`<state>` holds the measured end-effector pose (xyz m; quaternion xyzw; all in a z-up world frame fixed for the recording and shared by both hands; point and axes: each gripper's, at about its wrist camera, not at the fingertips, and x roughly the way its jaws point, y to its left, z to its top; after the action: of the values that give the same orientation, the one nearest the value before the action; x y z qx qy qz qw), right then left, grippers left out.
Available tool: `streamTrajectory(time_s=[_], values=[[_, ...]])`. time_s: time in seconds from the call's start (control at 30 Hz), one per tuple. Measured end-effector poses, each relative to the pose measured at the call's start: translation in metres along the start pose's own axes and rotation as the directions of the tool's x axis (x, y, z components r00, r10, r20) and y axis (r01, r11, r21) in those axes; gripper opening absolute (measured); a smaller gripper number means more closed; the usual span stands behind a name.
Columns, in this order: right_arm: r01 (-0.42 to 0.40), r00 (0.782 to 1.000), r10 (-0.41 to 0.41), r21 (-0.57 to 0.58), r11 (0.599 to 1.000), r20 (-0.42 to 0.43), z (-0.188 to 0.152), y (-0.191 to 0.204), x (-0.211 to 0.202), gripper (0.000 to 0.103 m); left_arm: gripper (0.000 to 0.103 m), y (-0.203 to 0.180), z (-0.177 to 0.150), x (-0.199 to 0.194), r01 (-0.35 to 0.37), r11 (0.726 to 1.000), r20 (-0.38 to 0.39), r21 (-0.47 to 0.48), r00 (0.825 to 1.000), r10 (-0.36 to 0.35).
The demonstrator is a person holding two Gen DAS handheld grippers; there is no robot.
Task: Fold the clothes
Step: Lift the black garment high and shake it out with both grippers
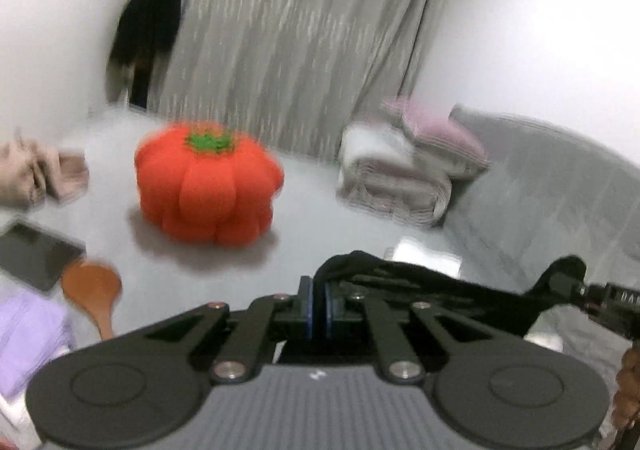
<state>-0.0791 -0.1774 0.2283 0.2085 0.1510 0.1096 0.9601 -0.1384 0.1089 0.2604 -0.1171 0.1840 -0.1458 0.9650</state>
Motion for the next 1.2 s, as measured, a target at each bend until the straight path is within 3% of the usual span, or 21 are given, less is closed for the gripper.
streamTrajectory(time_s=[0.13,0.3,0.67,0.77,0.87,1.0,1.1,1.2], values=[[-0.014,0.996,0.019,-0.059,0.998,0.087,0.022,0.028,-0.026,0.005,0.005,-0.018,0.035,-0.039,-0.009,0.999,0.133,0.049,0.991,0.003],[-0.029,0.981,0.054,-0.135,0.990,0.188,0.038,0.060,-0.058,0.005,0.005,-0.039,0.065,-0.083,-0.047,0.993,0.268,0.108,0.963,0.016],[-0.062,0.957,0.125,-0.237,0.970,0.263,0.077,0.106,-0.102,0.005,0.005,-0.060,0.121,-0.141,-0.107,0.983,0.428,0.149,0.903,0.033],[-0.044,0.954,0.117,-0.258,0.965,0.276,0.083,0.110,-0.099,0.005,0.005,-0.059,0.131,-0.142,-0.108,0.982,0.442,0.153,0.896,0.030],[-0.021,0.955,0.099,-0.268,0.963,0.281,0.085,0.111,-0.089,0.005,0.005,-0.053,0.137,-0.125,-0.115,0.981,0.423,0.155,0.905,0.039],[0.009,0.963,0.063,-0.263,0.965,0.263,0.075,0.105,-0.062,0.005,0.005,-0.038,0.134,-0.083,-0.139,0.979,0.350,0.147,0.933,0.080],[0.014,0.980,0.035,-0.241,0.970,0.196,0.065,0.093,-0.027,0.005,0.005,-0.023,0.127,-0.036,-0.169,0.975,0.269,0.141,0.955,0.127],[0.037,0.992,-0.009,-0.229,0.973,0.123,0.053,0.081,0.016,0.005,0.005,-0.003,0.116,0.016,-0.206,0.970,0.196,0.133,0.964,0.178]])
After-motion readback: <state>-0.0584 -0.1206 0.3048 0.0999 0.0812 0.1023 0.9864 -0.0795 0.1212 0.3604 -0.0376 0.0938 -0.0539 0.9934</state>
